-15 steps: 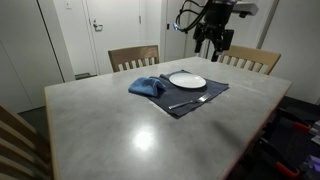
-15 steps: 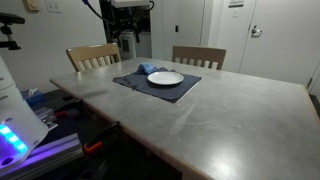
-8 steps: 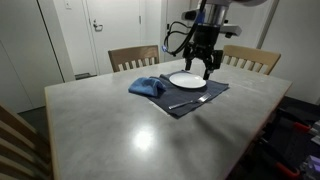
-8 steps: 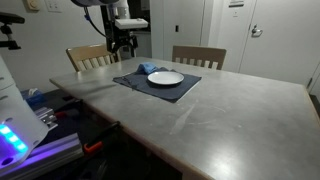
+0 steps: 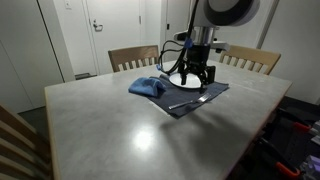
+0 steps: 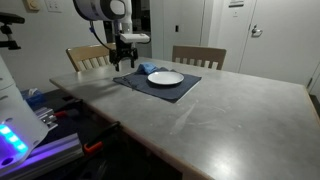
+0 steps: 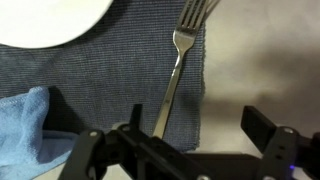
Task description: Put the fork on the plate
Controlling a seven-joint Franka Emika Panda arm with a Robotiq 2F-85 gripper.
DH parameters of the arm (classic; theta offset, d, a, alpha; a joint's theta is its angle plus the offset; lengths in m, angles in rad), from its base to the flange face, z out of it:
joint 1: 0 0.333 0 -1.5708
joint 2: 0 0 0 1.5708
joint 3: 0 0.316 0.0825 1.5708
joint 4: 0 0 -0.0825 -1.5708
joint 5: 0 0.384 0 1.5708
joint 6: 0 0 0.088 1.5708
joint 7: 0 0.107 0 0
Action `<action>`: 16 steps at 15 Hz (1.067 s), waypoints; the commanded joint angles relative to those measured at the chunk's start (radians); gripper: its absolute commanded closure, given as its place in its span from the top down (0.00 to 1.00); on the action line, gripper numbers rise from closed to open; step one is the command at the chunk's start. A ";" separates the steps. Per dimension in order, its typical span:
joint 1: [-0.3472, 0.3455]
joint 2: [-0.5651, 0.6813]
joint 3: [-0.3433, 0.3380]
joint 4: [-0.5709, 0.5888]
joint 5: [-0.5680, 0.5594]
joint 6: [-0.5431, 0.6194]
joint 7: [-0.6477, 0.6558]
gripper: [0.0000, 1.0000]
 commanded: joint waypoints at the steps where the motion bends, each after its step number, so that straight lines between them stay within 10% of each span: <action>1: -0.043 0.084 0.033 0.041 -0.043 0.000 0.012 1.00; 16: -0.044 0.154 0.045 -0.012 -0.209 0.039 0.363 0.81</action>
